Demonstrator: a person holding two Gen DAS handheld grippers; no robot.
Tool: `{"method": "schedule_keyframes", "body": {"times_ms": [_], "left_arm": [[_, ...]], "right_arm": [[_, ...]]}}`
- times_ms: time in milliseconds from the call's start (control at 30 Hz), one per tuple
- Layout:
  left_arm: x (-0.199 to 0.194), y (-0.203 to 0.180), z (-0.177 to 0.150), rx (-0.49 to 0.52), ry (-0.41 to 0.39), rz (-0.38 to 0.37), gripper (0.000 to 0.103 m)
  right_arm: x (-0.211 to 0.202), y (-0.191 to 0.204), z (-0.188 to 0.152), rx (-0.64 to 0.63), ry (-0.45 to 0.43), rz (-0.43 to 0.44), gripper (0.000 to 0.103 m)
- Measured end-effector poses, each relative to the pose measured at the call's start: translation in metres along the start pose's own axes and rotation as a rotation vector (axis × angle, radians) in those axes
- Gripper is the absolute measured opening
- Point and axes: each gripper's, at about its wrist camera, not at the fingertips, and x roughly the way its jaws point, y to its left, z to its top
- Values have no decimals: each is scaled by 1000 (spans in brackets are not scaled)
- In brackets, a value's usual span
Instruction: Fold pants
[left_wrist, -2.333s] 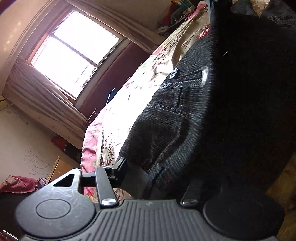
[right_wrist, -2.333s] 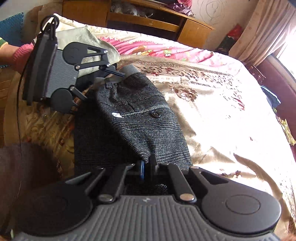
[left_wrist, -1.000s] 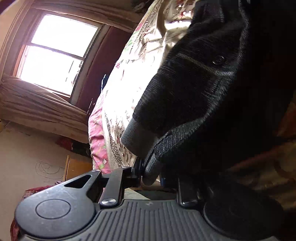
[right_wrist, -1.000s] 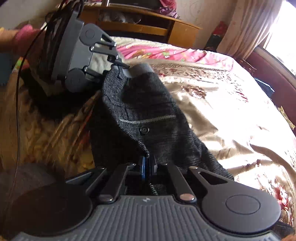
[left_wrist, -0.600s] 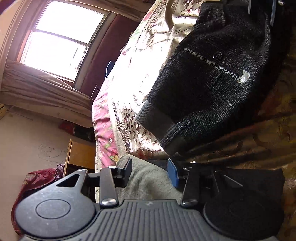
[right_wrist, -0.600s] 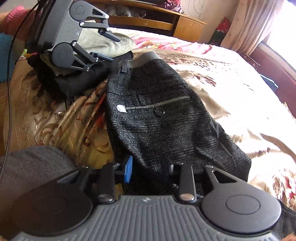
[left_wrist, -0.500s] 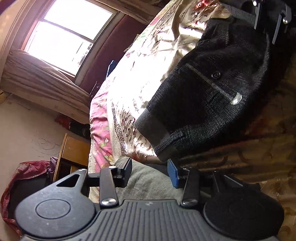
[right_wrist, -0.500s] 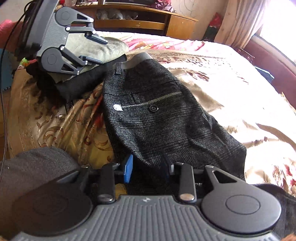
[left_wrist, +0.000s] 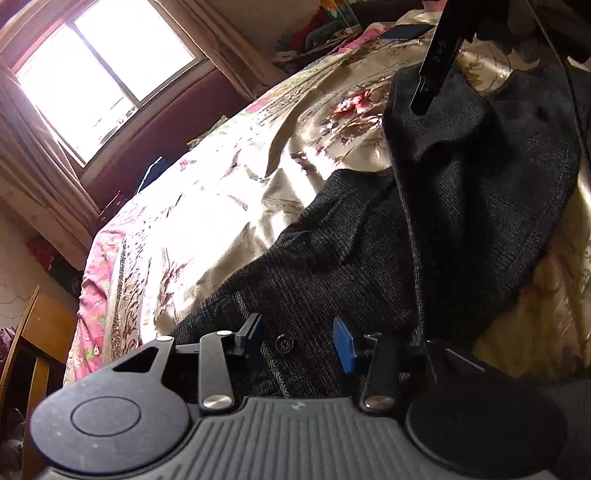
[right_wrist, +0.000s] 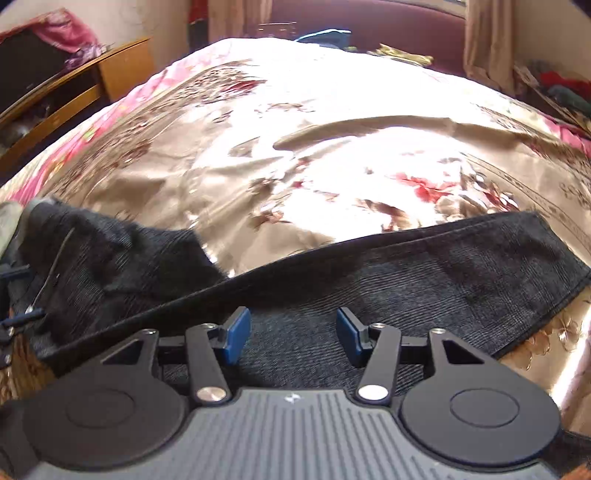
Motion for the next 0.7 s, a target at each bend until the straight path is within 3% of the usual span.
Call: {"method": "schedule_keyframes", "body": {"times_ms": [100, 233, 333, 400, 500, 533, 567, 600, 633, 700], "left_arm": [[11, -9, 26, -54, -64, -95, 58], [42, -44, 50, 3, -105, -169, 58], [60, -59, 57, -15, -84, -221, 58], [62, -67, 58, -26, -67, -233, 58], [59, -72, 57, 2, -69, -217, 57], [55, -73, 57, 7, -70, -216, 55], [54, -72, 59, 11, -69, -220, 52], [50, -76, 59, 13, -70, -221, 47], [46, -76, 59, 14, -72, -218, 41], [42, -76, 62, 14, -74, -215, 33]], "right_arm": [[32, -40, 28, 236, 11, -10, 53], [77, -76, 52, 444, 67, -106, 53], [96, -82, 60, 459, 61, -185, 55], [105, -80, 64, 420, 59, -236, 64], [110, -76, 64, 375, 69, -294, 61], [108, -77, 63, 365, 69, -309, 45], [102, -80, 61, 367, 69, -321, 22], [96, -88, 58, 385, 71, -301, 12], [86, -97, 52, 416, 64, -253, 3], [62, -109, 42, 440, 42, -221, 2]]}}
